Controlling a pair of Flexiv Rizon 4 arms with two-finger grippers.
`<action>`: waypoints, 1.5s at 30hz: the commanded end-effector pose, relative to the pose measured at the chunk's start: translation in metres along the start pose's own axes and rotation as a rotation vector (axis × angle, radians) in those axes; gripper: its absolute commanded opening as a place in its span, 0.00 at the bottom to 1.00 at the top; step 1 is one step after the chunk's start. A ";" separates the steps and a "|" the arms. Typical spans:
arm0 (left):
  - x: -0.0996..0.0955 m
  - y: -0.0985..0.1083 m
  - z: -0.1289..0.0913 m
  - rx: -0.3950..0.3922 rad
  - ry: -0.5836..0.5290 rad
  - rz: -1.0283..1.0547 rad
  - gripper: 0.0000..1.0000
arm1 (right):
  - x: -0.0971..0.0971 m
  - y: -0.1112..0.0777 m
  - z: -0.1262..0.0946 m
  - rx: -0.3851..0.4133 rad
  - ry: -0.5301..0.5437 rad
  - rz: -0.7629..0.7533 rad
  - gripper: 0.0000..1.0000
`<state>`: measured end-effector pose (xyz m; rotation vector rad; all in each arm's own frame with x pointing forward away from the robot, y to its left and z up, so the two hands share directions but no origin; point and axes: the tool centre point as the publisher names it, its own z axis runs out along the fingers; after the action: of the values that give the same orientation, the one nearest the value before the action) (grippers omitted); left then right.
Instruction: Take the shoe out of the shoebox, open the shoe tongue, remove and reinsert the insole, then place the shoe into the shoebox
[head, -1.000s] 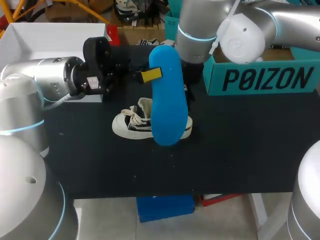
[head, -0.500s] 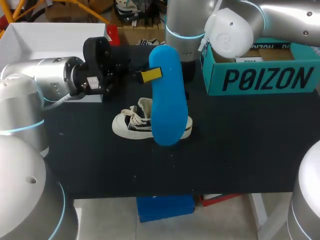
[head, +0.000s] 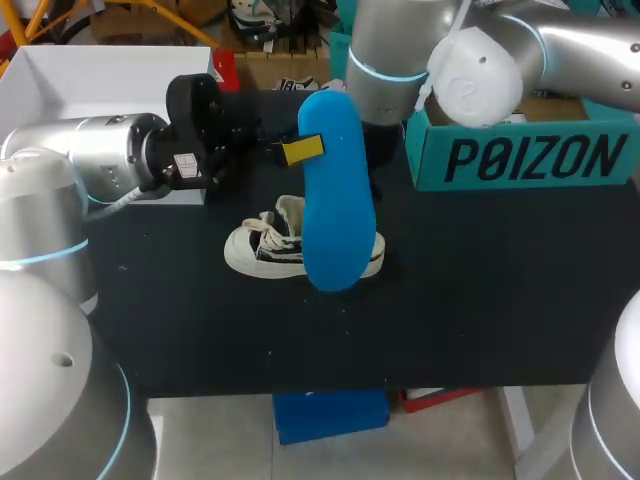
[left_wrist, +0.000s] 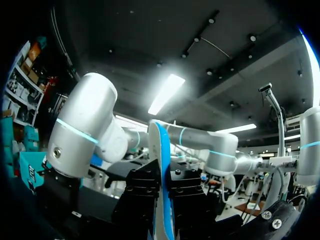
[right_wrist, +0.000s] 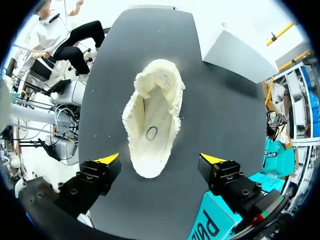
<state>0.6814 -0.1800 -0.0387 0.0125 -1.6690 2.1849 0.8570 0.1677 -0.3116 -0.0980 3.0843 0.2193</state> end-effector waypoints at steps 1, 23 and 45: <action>0.001 0.001 0.001 0.002 -0.003 0.002 0.00 | 0.007 -0.010 0.003 -0.094 -0.023 0.004 1.00; 0.001 0.001 0.001 0.002 -0.003 0.002 0.00 | 0.011 -0.008 0.012 -0.376 -0.079 0.057 1.00; 0.001 0.001 0.001 0.002 -0.003 0.002 0.00 | 0.016 -0.009 0.035 -0.590 -0.118 0.111 1.00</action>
<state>0.6814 -0.1800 -0.0387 0.0125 -1.6691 2.1850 0.8449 0.1621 -0.3405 0.0668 2.8448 0.9949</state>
